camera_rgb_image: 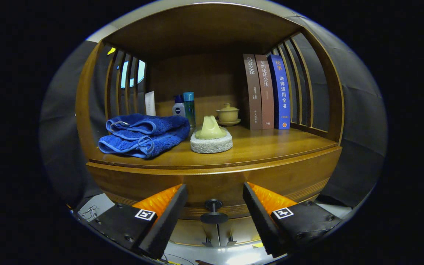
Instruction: Pull open the drawer, take out the items inside it, and place them on the countertop above the cabinet.
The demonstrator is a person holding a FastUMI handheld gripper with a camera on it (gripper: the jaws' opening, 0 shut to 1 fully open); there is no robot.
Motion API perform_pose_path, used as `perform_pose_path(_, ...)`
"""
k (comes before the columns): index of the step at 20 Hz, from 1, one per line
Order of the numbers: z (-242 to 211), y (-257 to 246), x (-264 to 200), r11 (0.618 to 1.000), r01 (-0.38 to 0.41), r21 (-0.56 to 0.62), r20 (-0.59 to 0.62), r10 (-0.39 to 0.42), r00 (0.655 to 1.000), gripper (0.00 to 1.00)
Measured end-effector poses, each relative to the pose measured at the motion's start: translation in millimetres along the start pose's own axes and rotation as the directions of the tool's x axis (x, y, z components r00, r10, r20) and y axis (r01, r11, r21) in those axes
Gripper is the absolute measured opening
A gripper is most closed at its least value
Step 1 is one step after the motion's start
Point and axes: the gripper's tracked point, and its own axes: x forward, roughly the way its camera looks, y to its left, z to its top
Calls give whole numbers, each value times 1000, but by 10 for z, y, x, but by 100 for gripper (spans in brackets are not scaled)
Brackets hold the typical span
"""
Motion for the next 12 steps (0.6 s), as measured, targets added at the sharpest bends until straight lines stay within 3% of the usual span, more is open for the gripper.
perform_pose_path(6,304,59,-356,1000,-6,-25,17,6,1000,99)
perform_pose_path(12,1225,111,-918,998,-1,-70,86,7,996,99)
